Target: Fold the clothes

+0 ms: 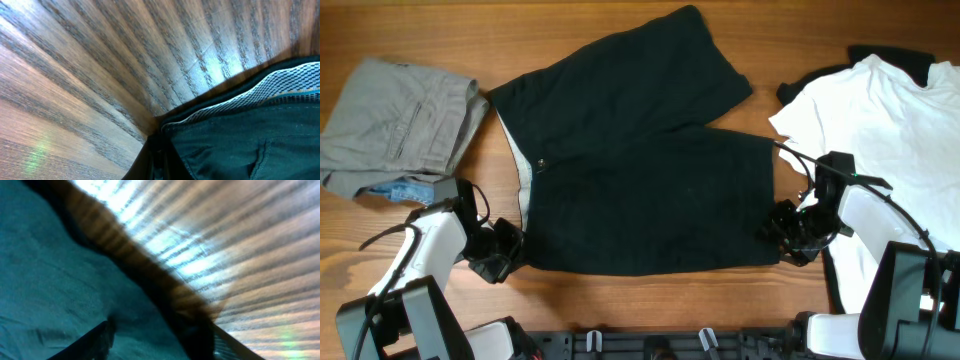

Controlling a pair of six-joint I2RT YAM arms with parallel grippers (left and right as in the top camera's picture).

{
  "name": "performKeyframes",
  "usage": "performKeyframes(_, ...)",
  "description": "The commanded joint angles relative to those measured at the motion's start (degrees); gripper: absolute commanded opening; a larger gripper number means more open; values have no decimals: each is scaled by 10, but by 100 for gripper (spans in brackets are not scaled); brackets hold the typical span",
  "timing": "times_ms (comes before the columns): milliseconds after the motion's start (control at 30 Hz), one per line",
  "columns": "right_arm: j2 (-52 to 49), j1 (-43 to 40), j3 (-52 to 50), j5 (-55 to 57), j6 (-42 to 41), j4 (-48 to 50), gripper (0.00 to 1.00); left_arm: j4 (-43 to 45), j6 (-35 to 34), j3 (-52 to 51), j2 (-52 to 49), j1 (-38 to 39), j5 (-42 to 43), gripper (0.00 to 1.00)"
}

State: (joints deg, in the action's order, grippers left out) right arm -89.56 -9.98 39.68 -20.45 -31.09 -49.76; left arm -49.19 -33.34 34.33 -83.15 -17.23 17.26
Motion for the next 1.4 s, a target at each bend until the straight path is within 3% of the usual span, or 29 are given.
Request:
performKeyframes(0,-15,1,-27,11,-21,10,54,2,1,-1,2,-3,12,4)
performKeyframes(167,-15,1,-27,11,-28,1,34,5,1,-1,2,-3,12,4)
performKeyframes(233,-15,1,-27,14,-27,-11,41,7,10,-1,2,-3,12,4)
performKeyframes(267,-15,1,-27,19,-27,-11,55,8,14,-1,2,-3,12,4)
performKeyframes(300,-15,1,-27,29,-27,-11,61,8,16,-1,2,-3,11,4)
performKeyframes(433,-7,1,-18,28,-9,6,64,8,16,-1,2,-3,12,4)
performKeyframes(833,114,2,12,20,-13,-94,67,9,16,-1,2,-3,11,4)
performKeyframes(933,113,2,-14,30,-40,-84,55,10,16,-1,2,-3,12,4)
performKeyframes(1000,112,2,-38,26,-49,-72,35,10,16,-1,2,-3,12,4)
performKeyframes(1033,112,2,-50,25,-56,-70,19,10,16,-1,2,-3,12,4)
performKeyframes(1067,113,2,-58,24,-59,-67,17,10,16,-1,2,-3,12,4)
performKeyframes(1267,112,2,-97,24,-66,-29,29,13,16,-1,2,-3,12,4)
performKeyframes(1367,112,2,-112,24,-70,-2,52,13,16,-1,2,-3,11,4)
